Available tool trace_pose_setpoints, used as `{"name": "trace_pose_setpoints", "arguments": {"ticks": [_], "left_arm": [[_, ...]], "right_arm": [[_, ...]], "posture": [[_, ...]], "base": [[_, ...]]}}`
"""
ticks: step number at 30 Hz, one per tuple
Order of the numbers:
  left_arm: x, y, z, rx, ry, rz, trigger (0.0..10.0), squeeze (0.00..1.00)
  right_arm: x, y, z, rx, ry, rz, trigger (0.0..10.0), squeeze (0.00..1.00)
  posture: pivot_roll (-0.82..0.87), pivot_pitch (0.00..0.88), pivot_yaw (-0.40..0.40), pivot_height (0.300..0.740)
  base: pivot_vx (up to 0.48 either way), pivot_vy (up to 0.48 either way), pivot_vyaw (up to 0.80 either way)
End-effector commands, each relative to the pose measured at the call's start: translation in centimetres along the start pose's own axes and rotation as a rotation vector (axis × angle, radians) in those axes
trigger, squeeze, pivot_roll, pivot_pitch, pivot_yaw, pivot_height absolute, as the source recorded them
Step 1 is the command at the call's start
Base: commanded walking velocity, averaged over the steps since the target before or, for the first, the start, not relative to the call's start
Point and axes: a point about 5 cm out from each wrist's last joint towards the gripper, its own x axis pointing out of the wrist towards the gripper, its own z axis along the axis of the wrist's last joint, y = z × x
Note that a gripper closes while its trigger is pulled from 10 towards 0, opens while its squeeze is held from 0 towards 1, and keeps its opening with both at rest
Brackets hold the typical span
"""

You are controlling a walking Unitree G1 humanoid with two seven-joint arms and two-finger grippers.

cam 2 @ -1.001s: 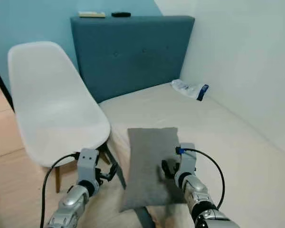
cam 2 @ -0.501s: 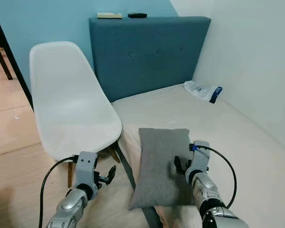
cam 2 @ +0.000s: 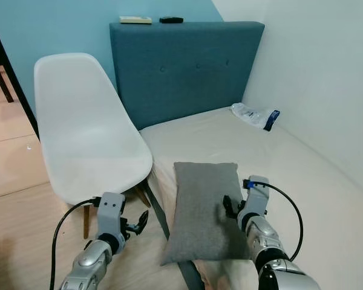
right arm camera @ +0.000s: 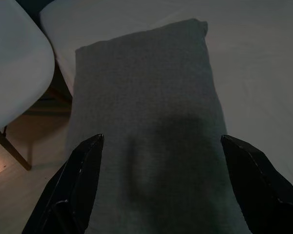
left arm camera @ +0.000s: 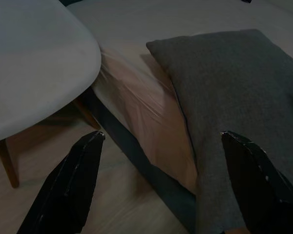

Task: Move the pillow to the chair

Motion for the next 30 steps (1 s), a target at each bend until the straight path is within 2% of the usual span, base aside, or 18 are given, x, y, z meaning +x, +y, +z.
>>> {"name": "trace_pose_setpoints", "arguments": {"ticks": [1, 4, 8, 16, 24, 30], "left_arm": [[0.0, 0.0, 0.2, 0.012, -0.006, -0.005, 10.0, 0.00], [0.0, 0.2, 0.2, 0.015, -0.010, -0.002, 10.0, 0.00], [-0.4, 1.1, -0.3, 0.022, 0.008, 0.023, 10.0, 0.00], [-1.4, 2.4, -1.4, 0.022, 0.042, 0.059, 10.0, 0.00], [-1.8, 2.4, -1.8, 0.022, 0.052, 0.061, 10.0, 0.00], [-2.0, 2.4, -1.8, 0.025, 0.049, 0.054, 10.0, 0.00]], "right_arm": [[-0.2, -0.8, -0.2, 0.031, 0.020, -0.035, 10.0, 0.00], [-0.2, -1.0, -0.2, 0.047, 0.019, -0.044, 10.0, 0.00], [-0.5, -2.1, -0.3, 0.104, 0.012, -0.082, 10.0, 0.00], [-1.0, -3.1, -0.4, 0.134, -0.015, -0.089, 10.0, 0.00], [-1.1, -3.0, -0.5, 0.153, -0.054, -0.057, 10.0, 0.00], [-1.4, -4.2, 0.4, 0.154, -0.105, -0.124, 10.0, 0.00]], "posture": [[0.13, 0.037, -0.118, 0.685], [0.13, 0.037, -0.117, 0.675], [0.13, 0.035, -0.112, 0.650], [0.13, 0.039, -0.104, 0.615], [0.12, 0.044, -0.103, 0.595], [0.13, 0.052, -0.091, 0.595]], "base": [[0.000, 0.000, 0.00], [0.000, 0.000, 0.00], [0.000, 0.000, 0.00], [0.000, 0.000, 0.00], [0.000, 0.000, 0.00], [0.000, 0.000, 0.00]]}}
